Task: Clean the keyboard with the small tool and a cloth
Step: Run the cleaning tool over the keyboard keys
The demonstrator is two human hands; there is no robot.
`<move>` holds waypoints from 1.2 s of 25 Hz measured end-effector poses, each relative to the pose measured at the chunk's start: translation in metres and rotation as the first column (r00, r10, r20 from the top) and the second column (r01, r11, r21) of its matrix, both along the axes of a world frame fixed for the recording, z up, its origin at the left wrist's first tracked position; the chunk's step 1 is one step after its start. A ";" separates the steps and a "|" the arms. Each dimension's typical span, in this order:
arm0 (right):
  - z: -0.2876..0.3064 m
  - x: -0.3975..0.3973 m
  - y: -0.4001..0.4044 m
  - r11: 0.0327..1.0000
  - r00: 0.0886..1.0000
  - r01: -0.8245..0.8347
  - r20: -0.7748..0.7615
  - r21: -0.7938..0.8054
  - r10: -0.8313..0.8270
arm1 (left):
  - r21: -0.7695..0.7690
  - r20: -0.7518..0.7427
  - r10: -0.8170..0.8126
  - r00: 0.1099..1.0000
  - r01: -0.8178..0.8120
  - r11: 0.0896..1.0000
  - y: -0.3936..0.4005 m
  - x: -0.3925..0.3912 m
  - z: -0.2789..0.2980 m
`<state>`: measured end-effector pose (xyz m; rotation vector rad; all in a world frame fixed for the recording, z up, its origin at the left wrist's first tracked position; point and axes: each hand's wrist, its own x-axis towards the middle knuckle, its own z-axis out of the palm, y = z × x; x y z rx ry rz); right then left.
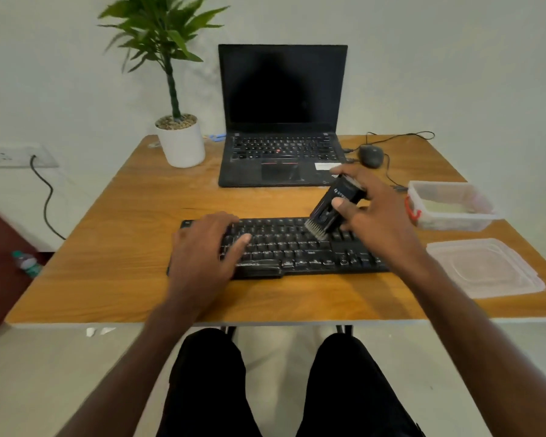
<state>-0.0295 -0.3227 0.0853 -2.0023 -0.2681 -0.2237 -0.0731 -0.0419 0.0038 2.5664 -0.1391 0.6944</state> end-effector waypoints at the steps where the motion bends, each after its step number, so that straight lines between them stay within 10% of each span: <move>1: -0.004 -0.001 0.011 0.999 0.999 -0.037 -0.013 0.037 0.038 | -0.044 -0.024 0.029 0.999 -0.030 0.999 0.025 -0.002 0.001; 8: -0.012 0.018 0.095 0.963 0.966 -0.225 -0.098 0.147 0.241 | -0.606 -0.306 -0.161 0.938 -0.061 0.793 0.109 -0.018 0.003; 14: -0.008 0.037 0.169 0.906 0.884 -0.407 -0.199 0.115 0.422 | -0.382 -0.581 -0.268 0.769 0.034 0.924 0.121 -0.005 0.001; 30: 0.005 0.053 0.220 0.585 0.759 -0.546 -0.058 -0.600 0.649 | -0.159 -0.474 -0.074 0.877 -0.002 0.987 0.110 0.004 -0.010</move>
